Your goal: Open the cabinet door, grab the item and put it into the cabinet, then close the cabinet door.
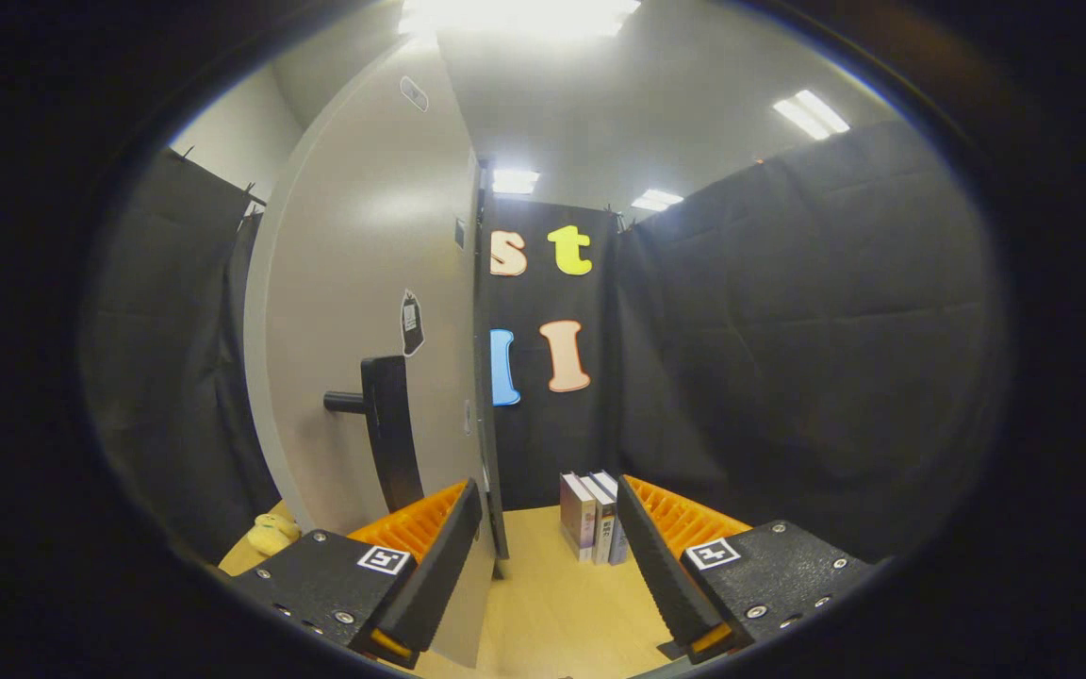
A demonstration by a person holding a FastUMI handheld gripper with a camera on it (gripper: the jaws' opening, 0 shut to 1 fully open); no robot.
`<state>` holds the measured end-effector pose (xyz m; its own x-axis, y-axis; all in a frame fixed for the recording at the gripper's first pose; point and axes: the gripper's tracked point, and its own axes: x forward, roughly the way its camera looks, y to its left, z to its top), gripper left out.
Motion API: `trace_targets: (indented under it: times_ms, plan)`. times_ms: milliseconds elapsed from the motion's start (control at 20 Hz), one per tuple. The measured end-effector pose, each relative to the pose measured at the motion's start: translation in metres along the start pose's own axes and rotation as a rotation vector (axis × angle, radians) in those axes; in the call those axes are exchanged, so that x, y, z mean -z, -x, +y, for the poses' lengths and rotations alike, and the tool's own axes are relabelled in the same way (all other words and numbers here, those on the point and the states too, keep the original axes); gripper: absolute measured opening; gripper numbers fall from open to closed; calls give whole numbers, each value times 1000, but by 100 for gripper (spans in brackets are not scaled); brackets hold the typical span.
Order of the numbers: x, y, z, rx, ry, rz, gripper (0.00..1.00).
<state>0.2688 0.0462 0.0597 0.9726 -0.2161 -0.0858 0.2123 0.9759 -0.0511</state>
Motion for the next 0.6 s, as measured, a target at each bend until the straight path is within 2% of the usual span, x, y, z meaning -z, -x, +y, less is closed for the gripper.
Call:
trace_targets:
  times_ms: [300, 600]
  plan:
    - [0, -3, 44, -79, 4, 1, 90]
    - [2, -10, 77, -121, 3, 7, 90]
